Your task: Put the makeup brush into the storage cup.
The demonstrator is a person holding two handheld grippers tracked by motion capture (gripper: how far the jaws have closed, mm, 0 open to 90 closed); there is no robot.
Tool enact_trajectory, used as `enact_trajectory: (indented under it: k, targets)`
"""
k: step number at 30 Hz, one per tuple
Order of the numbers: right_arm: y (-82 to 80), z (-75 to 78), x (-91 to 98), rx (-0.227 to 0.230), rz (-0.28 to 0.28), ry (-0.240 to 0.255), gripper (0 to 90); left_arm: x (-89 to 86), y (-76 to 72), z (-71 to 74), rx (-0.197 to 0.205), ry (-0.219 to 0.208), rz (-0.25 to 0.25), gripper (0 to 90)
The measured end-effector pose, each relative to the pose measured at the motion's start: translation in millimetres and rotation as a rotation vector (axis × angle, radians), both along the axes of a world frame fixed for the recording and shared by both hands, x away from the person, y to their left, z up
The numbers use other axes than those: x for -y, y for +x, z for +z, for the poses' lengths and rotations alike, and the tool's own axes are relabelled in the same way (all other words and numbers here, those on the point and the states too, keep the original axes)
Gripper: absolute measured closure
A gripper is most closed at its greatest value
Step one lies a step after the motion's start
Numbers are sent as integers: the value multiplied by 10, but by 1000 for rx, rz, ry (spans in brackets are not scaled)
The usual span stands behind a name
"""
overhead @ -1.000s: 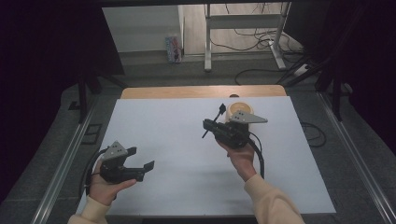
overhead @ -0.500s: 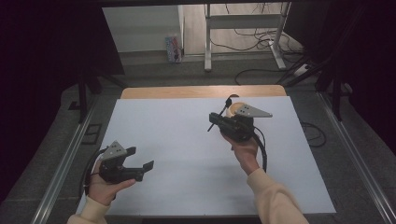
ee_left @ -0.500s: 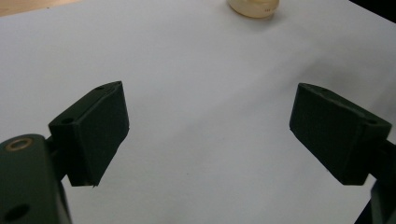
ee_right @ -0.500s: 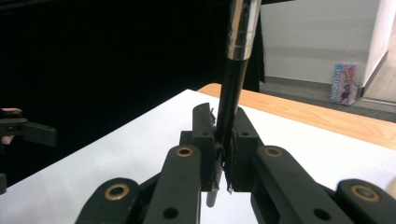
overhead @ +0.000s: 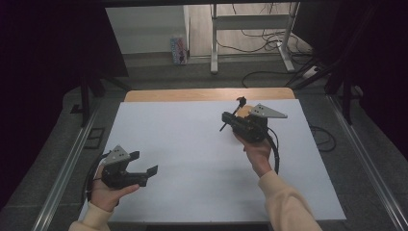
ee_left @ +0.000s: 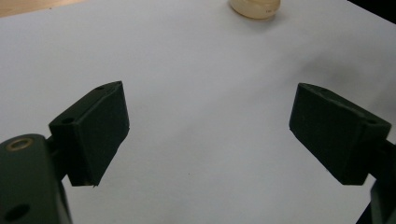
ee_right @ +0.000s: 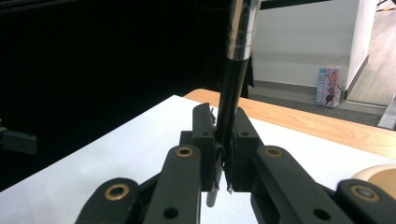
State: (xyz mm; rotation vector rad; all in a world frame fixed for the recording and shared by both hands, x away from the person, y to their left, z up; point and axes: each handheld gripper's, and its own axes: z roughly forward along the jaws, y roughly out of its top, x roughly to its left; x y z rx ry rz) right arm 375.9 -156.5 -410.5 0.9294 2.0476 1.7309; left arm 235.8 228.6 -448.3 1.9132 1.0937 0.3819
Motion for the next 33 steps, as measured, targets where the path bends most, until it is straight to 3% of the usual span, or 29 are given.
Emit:
enact_trajectory:
  k: [33]
  targets:
    - [106,121,179,33,-39,14,836,-8,7,-15,-7,5,4,124]
